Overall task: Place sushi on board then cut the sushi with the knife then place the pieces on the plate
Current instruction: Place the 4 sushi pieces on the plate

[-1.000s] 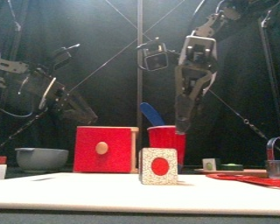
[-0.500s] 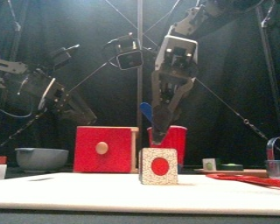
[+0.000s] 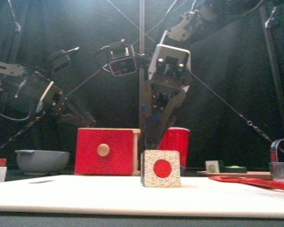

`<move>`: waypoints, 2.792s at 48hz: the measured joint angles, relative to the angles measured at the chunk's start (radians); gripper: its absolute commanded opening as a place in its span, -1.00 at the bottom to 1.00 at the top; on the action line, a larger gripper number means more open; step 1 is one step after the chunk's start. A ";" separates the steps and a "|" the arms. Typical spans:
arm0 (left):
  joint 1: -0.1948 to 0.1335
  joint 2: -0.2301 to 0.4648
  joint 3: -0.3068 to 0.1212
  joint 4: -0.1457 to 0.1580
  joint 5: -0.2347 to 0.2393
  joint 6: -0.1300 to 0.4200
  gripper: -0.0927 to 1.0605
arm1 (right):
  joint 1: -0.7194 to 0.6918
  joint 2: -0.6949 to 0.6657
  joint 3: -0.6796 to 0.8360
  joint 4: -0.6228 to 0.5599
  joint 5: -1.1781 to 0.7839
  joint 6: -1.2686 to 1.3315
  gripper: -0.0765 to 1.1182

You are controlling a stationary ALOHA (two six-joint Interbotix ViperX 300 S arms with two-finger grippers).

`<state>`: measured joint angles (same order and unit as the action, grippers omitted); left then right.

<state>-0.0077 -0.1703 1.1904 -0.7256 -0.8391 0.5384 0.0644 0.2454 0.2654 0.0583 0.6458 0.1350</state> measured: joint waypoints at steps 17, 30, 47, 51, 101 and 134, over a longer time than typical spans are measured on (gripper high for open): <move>0.000 0.000 0.005 0.000 0.000 0.000 0.69 | 0.003 0.035 0.002 0.015 0.000 0.002 0.66; 0.000 0.002 0.005 -0.006 0.000 0.000 0.69 | 0.002 0.038 0.000 0.028 0.008 0.003 0.52; 0.000 0.003 0.012 -0.014 0.000 0.000 0.69 | 0.002 0.038 0.000 0.028 0.026 0.003 0.18; 0.000 0.002 0.012 -0.018 0.000 0.000 0.69 | 0.003 0.035 0.000 0.028 0.040 0.003 0.17; -0.005 0.003 -0.003 -0.020 0.000 0.006 0.69 | -0.545 -0.736 0.713 -0.169 0.029 0.459 0.18; -0.012 0.003 0.005 -0.003 0.000 0.003 0.69 | -0.681 -0.568 0.742 -0.193 -0.120 0.451 0.67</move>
<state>-0.0199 -0.1672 1.1950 -0.7286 -0.8391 0.5415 -0.6167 -0.3221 1.0078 -0.1350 0.5262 0.5860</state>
